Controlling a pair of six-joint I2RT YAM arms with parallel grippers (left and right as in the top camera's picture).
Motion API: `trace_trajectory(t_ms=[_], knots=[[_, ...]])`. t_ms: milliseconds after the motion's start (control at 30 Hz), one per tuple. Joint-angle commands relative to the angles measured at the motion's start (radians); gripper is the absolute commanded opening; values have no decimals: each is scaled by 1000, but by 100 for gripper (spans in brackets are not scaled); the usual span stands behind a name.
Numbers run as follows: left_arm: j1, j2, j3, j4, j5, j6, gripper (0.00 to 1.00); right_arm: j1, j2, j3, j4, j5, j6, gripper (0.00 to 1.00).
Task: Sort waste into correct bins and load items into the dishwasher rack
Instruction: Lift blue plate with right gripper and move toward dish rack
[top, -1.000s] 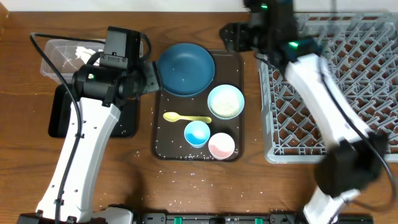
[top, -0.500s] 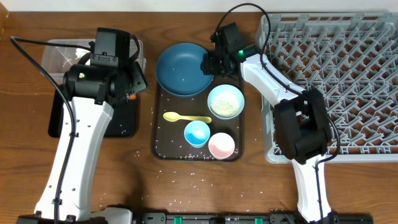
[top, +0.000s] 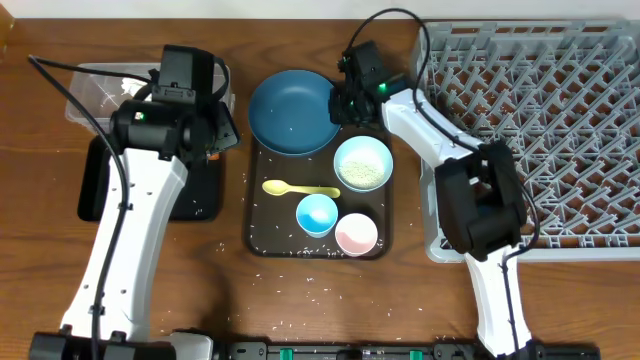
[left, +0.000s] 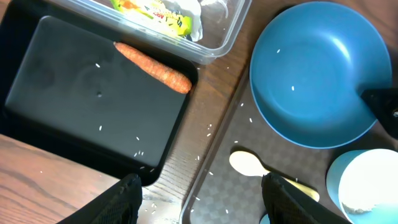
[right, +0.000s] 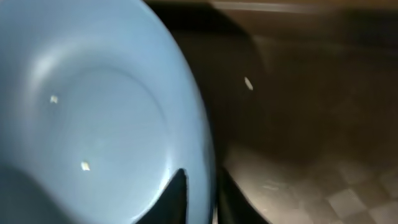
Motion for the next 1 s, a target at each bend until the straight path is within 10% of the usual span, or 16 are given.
trace_trajectory(t_ms=[0, 533, 967], knots=[[3, 8, -15, 2, -16, -9, 64, 17, 26, 15, 0, 20, 3, 7], [3, 8, -15, 6, -16, -9, 65, -56, -101, 233, -131, 73, -36, 1], [3, 8, -15, 6, -16, -8, 74, -351, -452, 320, -567, 1089, -69, 1]])
